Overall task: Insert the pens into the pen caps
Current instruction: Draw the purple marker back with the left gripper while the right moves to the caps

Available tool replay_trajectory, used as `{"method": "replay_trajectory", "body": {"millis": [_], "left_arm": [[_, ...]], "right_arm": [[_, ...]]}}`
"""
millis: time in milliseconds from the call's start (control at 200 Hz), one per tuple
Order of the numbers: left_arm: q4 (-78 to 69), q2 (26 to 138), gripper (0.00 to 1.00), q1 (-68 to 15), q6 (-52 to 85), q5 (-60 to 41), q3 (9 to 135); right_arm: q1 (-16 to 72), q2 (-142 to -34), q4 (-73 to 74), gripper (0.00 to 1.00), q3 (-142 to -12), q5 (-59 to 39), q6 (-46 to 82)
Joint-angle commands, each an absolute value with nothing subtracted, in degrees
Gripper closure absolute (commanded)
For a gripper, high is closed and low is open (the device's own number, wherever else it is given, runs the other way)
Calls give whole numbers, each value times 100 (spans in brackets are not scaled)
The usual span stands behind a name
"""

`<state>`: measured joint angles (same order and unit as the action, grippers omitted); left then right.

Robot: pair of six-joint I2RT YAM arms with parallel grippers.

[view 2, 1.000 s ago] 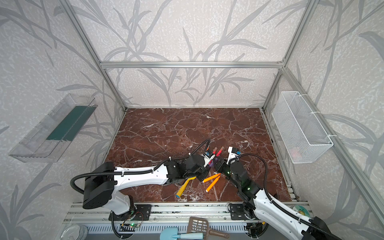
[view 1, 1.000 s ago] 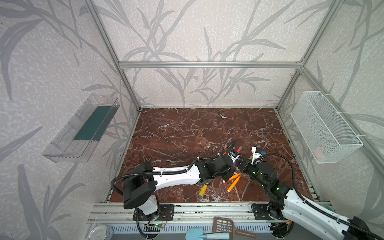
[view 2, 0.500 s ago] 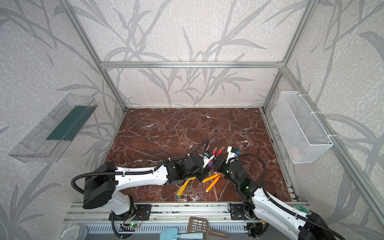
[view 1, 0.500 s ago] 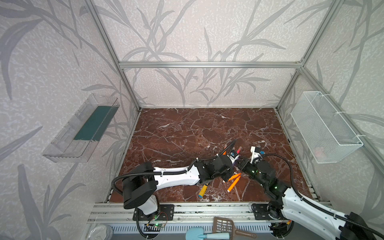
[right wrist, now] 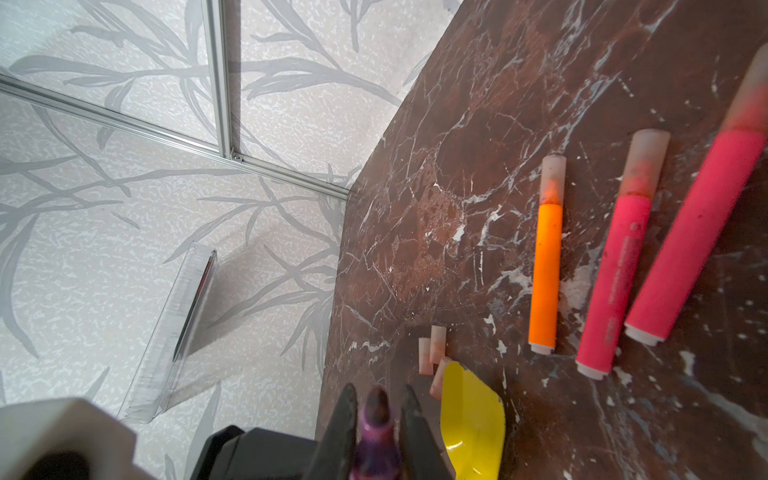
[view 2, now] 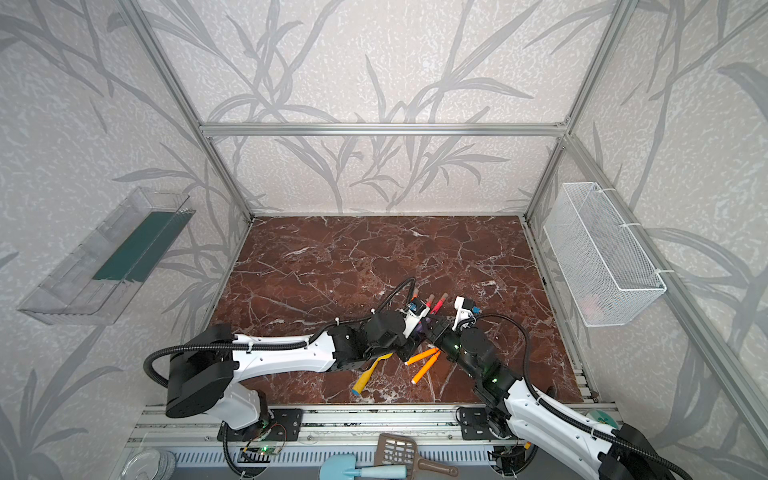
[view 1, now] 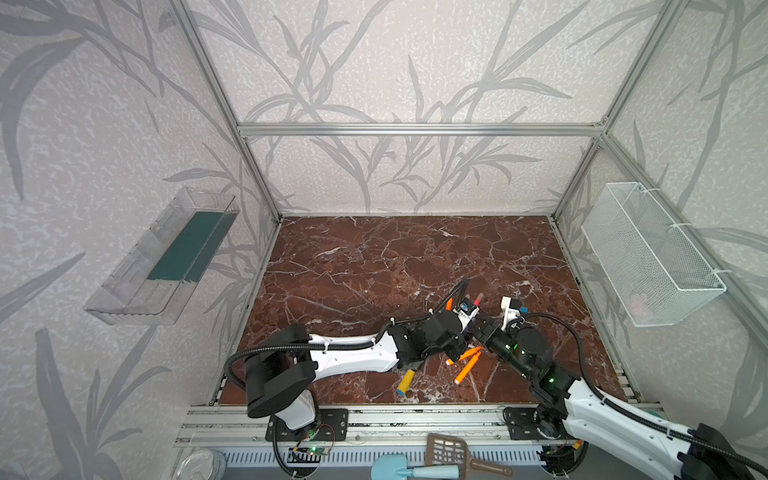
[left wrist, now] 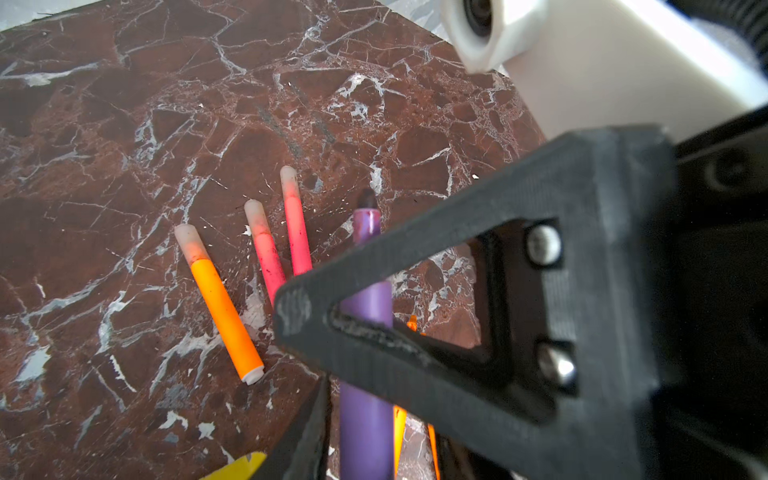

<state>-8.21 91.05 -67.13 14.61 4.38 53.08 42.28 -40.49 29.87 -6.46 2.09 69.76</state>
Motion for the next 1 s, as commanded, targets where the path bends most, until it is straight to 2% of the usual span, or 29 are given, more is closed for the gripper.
{"method": "replay_trajectory", "body": {"millis": [0, 100, 170, 260, 390, 510, 595, 675, 840, 995], "left_arm": [[-1126, 9090, 64, -6718, 1397, 448, 5306], [-1101, 9088, 75, -6721, 1406, 466, 5312], [-1058, 9077, 89, -6720, 1435, 508, 5317], [-960, 9057, 100, -6720, 1494, 698, 5324], [-882, 8860, 100, -6572, 1712, 1156, 5124], [-687, 8303, 100, -5972, 2126, 1080, 4664], [-472, 7683, 100, -5362, 2341, 780, 4224], [19, 6991, 100, -5068, 2371, 1101, 3949], [1489, 5583, 100, -4806, 2872, 1726, 3863], [3324, 4641, 100, -4736, 3892, 2193, 4419]], "right_arm": [[4387, -3957, 3218, 100, -589, 317, 7049], [4462, -3973, 3152, 100, -617, 437, 7016], [4489, -4007, 3116, 100, -646, 473, 6982], [4491, -4034, 2959, 87, -728, 525, 6892], [4491, -4017, 2388, 59, -1044, 609, 6577], [4491, -4051, 1889, 45, -1284, 781, 6297], [4491, -4110, 1442, 44, -1462, 966, 6091], [4491, -4290, 1059, 44, -1704, 1116, 5865], [4499, -5122, 832, 44, -2356, 984, 5243], [4522, -6022, 160, 44, -3214, 704, 4529]]}}
